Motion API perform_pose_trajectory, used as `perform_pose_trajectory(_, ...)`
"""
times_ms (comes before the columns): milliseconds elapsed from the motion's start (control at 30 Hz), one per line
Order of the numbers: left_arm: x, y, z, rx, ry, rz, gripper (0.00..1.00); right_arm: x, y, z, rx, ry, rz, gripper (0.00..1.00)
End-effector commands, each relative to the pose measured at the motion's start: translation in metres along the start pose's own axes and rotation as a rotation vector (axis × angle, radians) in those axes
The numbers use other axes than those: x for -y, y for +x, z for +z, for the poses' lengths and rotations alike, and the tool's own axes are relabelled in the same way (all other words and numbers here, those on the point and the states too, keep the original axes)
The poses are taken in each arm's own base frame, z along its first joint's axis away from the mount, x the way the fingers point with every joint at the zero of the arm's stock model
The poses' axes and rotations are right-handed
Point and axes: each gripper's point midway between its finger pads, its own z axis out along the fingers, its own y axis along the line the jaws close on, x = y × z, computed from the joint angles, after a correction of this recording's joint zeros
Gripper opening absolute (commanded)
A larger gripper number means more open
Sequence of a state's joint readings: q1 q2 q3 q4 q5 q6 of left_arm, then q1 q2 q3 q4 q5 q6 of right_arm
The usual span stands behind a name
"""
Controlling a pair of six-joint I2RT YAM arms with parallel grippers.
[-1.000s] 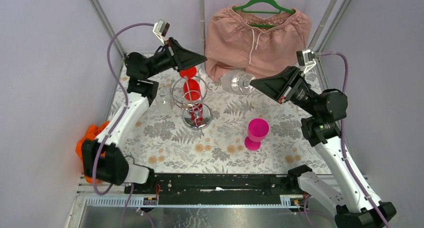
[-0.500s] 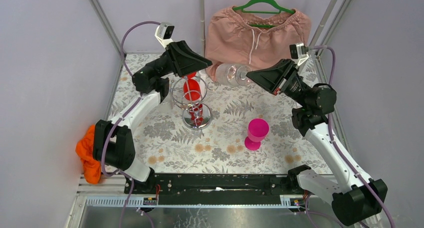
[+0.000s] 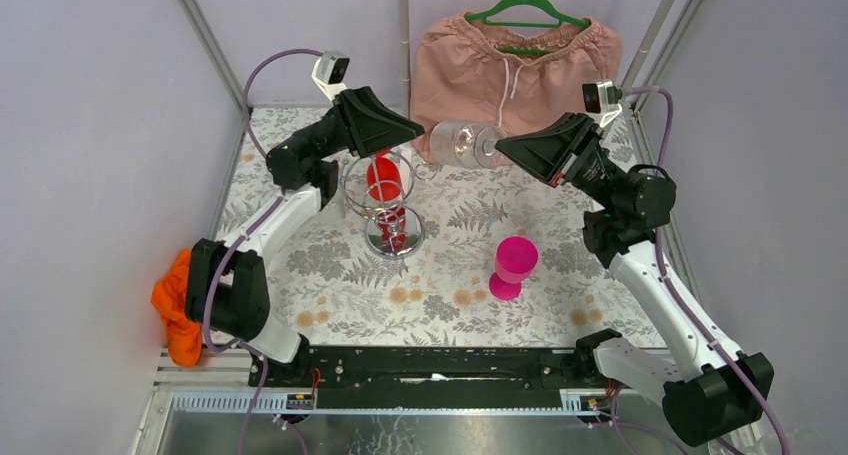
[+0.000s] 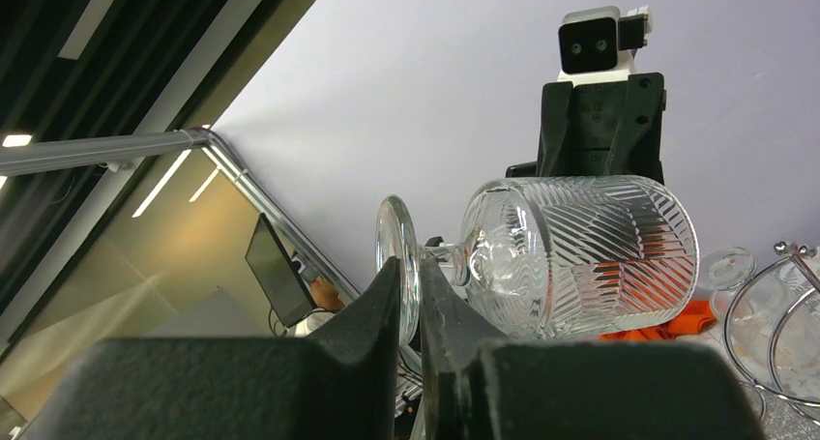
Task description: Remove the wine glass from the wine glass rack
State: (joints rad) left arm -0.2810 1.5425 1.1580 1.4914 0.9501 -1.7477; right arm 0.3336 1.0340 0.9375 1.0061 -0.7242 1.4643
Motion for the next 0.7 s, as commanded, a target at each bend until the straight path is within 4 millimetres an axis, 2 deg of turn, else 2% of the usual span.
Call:
perform_pose_trajectory(0, 0.005, 0.006, 0.004, -0.018, 0.017, 0.036, 0.44, -0.045, -0.013, 0.007, 0.034, -0.133, -0.102, 0.0)
perform_pose_trajectory(333, 0.001, 0.027, 0.017, -0.051, 0.023, -0.001, 0.44, -0.034, -0.017, 0.013, 0.024, -0.137, -0.083, 0.0)
perform_pose_trajectory(433, 0.012, 0.033, 0.022, -0.057, 0.058, -0.007, 0.44, -0.03, -0.016, 0.01, 0.033, -0.155, -0.07, 0.0)
perform_pose_trajectory(667, 0.052, 0.041, 0.022, -0.014, 0.132, 0.016, 0.45, -0.017, -0.009, -0.004, 0.054, -0.242, 0.036, 0.0)
